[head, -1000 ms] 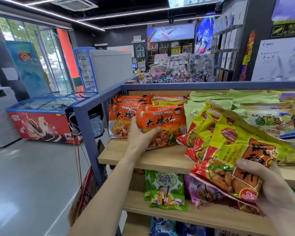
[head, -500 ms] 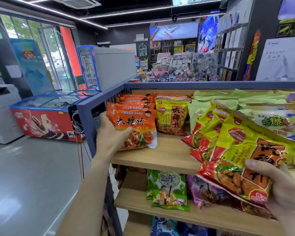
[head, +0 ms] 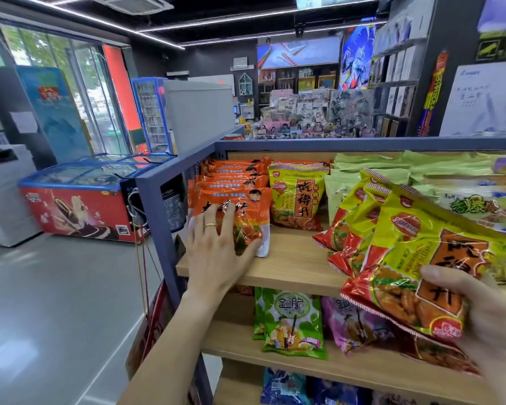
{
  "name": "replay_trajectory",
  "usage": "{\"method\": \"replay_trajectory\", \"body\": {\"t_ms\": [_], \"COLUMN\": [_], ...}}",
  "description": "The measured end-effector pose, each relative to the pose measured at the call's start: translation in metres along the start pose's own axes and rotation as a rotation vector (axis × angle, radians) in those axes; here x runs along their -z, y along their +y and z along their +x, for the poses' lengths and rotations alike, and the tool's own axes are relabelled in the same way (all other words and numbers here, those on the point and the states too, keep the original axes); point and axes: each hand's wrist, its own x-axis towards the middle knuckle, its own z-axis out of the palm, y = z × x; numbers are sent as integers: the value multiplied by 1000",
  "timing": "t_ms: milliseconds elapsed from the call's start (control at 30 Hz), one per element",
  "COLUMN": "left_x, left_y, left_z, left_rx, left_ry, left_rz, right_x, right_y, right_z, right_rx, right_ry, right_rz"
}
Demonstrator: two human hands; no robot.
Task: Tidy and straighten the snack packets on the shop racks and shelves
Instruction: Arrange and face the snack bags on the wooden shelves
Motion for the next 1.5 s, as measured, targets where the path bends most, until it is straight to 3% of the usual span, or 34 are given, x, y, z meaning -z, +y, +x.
{"method": "replay_trajectory", "body": {"t_ms": [167,500,600,733,800,933,1133,1500], "left_x": [2,0,20,68,82,83,64,17], "left_y": [1,12,27,69,84,80,55,50], "left_z": [-4,-12,-17,-32,-38,-35,-19,-2], "left_rx": [-9,-12,-48,-159,-221,-220,-91,-31], "left_ry": [38,98,91,-239,-368,-394,-234,-377], "left_rz": [49,-105,-372,-996,-1108,-1157,-1017,-679], "right_x": [-3,-4,-2,-1,-7,-32,-73,-84], "right_y": [-2,-7,-5,0,4,7,22,79], "right_z": [0,1,1,10,16,30,59,95], "right_rx": [-15,-34,-17,9,32,102,130,333], "right_ry": [-13,-56,-69,-116,-130,-179,-190,-80], "right_rz": [-23,-38,-55,-62,-74,-137,-358,-806]}}
